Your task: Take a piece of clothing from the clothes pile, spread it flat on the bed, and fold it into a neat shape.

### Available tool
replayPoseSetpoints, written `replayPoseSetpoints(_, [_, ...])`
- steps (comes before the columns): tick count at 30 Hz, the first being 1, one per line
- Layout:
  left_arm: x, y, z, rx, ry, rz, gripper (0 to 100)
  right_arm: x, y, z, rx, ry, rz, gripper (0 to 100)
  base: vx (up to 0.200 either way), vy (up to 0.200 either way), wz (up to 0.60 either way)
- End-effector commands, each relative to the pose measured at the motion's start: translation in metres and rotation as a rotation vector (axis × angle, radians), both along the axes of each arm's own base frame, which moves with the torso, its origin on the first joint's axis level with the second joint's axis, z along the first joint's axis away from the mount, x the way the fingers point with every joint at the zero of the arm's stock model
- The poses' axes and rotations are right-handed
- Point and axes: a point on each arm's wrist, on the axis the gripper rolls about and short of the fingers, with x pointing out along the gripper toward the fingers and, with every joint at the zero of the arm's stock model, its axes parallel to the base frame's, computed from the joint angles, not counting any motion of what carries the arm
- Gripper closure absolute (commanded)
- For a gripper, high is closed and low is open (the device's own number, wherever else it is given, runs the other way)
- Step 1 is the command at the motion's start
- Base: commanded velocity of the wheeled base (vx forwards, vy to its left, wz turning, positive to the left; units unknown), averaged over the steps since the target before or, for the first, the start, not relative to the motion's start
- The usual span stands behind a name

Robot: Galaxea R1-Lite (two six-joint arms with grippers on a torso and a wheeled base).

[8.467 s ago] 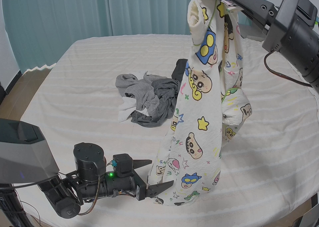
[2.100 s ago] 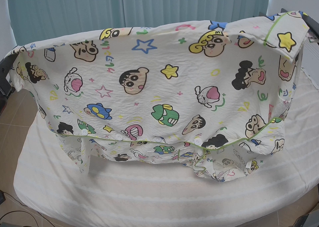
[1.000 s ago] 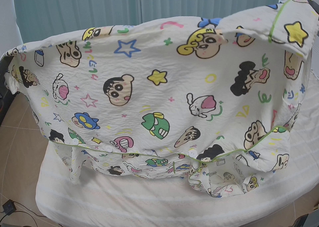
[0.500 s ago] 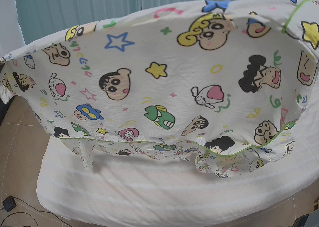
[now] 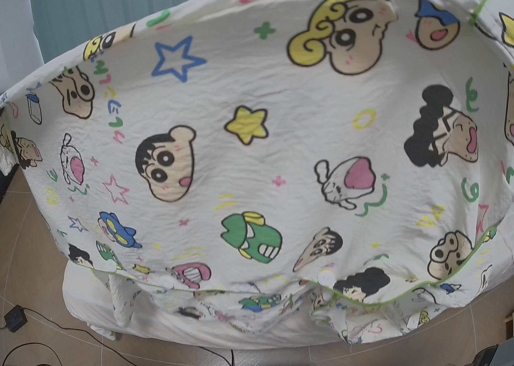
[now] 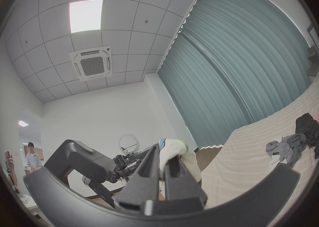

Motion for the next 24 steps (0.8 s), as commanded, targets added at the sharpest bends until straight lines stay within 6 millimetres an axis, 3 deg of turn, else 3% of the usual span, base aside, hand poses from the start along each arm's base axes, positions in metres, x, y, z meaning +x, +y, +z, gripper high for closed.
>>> replayPoseSetpoints(1, [0.006, -0.002, -0.004, 0.007, 0.044, 0.002, 100, 0.006, 0.003, -0.003, -0.017, 0.025, -0.015, 100, 0.0, 0.0, 0.0])
replayPoseSetpoints(9, [0.021, -0.005, -0.021, 0.032, 0.148, 0.004, 100, 0.036, 0.009, -0.024, -0.097, 0.141, -0.122, 100, 0.0, 0.0, 0.0])
replayPoseSetpoints(15, [0.047, -0.01, -0.038, 0.046, 0.269, 0.018, 100, 0.068, 0.015, -0.059, -0.179, 0.272, -0.192, 100, 0.0, 0.0, 0.0])
replayPoseSetpoints(24, [0.086, -0.016, -0.051, 0.035, 0.374, 0.037, 100, 0.097, 0.018, -0.077, -0.22, 0.342, -0.249, 100, 0.2, 0.0, 0.0])
